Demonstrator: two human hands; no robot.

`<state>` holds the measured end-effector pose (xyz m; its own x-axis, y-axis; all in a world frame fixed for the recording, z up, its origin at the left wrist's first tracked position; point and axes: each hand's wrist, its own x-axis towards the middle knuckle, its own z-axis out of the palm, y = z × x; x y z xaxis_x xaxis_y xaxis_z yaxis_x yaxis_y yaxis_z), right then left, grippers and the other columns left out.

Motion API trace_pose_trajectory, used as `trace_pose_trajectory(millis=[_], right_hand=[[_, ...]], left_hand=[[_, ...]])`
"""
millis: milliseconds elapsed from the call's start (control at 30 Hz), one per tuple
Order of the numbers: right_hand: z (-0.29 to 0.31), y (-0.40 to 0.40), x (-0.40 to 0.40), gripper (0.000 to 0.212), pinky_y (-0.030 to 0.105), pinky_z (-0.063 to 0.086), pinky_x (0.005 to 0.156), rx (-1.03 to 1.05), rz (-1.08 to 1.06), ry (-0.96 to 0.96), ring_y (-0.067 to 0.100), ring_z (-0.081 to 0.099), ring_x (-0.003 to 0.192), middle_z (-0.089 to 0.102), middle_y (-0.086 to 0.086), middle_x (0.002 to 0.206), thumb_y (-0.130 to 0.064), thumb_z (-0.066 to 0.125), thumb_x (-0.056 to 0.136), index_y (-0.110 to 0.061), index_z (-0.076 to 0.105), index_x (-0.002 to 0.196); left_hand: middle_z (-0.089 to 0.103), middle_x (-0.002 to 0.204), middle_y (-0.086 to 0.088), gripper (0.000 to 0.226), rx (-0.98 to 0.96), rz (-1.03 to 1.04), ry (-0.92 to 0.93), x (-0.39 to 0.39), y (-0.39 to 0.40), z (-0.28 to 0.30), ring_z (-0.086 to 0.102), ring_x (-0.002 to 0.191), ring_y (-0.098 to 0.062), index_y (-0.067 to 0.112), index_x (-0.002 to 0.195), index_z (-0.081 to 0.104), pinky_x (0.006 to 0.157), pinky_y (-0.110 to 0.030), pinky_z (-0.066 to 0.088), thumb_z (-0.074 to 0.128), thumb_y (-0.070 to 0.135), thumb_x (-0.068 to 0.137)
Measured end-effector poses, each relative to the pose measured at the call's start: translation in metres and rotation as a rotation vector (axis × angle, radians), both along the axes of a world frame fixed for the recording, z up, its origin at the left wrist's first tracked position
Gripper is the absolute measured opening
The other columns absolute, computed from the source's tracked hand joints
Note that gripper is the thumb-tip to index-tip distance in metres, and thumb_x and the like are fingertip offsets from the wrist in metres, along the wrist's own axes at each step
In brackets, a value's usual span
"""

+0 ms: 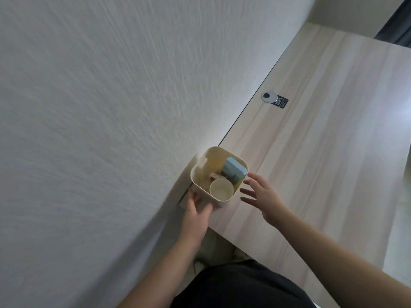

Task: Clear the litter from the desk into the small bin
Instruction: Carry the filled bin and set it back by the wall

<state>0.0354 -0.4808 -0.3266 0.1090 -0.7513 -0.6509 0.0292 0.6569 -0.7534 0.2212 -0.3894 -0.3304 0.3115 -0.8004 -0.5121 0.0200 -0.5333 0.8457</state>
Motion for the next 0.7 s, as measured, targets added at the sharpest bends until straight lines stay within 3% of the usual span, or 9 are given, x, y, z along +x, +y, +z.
trace_pose_trajectory(millis=[100,200,300,400,533,700], right_hand=[[0.003,-0.003,0.003,0.034,0.036,0.061,0.074,0.107,-0.097,-0.136,0.028,0.067,0.102,0.06,0.002,0.119,-0.027,0.048,0.1,-0.022,0.048,0.134],[0.004,-0.005,0.01,0.034,0.037,0.061,0.073,0.143,-0.13,-0.196,0.031,0.066,0.104,0.059,0.001,0.121,-0.029,0.049,0.099,-0.022,0.049,0.132],[0.007,-0.011,0.017,0.039,0.04,0.06,0.08,0.172,-0.13,-0.229,0.032,0.064,0.108,0.055,0.003,0.129,-0.033,0.048,0.099,-0.022,0.048,0.137],[0.012,-0.018,0.024,0.037,0.037,0.06,0.079,0.166,-0.113,-0.24,0.031,0.064,0.107,0.054,0.002,0.131,-0.035,0.047,0.1,-0.023,0.05,0.135],[0.024,-0.028,0.027,0.014,0.031,0.06,0.07,0.159,-0.06,-0.227,0.029,0.067,0.101,0.058,-0.003,0.121,-0.036,0.052,0.097,-0.034,0.062,0.106],[0.026,-0.032,0.018,0.017,0.032,0.06,0.066,0.169,0.029,-0.223,0.028,0.063,0.104,0.057,-0.004,0.119,-0.035,0.054,0.096,-0.033,0.059,0.111]], left_hand=[[0.064,0.127,0.016,0.03,0.015,0.16,0.304,-0.001,0.002,0.003,0.062,0.113,-0.003,0.044,0.122,0.055,0.104,-0.041,0.042,0.049,0.044,0.092],[0.067,0.127,0.011,0.041,0.006,0.213,0.493,0.001,-0.003,0.009,0.061,0.116,-0.006,0.035,0.129,0.058,0.1,-0.036,0.042,0.037,0.05,0.098],[0.065,0.132,0.008,0.051,0.0,0.262,0.554,0.007,-0.01,0.013,0.058,0.123,-0.012,0.029,0.137,0.051,0.096,-0.034,0.043,0.033,0.054,0.097],[0.067,0.128,0.006,0.05,0.009,0.301,0.579,0.011,-0.016,0.015,0.058,0.122,-0.015,0.025,0.138,0.051,0.094,-0.034,0.045,0.03,0.051,0.1],[0.07,0.124,0.006,0.048,0.01,0.306,0.598,0.012,-0.018,0.018,0.06,0.121,-0.016,0.024,0.135,0.053,0.098,-0.038,0.045,0.031,0.05,0.101],[0.072,0.118,0.006,0.038,0.027,0.329,0.532,0.014,-0.016,0.028,0.065,0.113,-0.014,0.025,0.129,0.058,0.1,-0.04,0.042,0.038,0.042,0.101]])
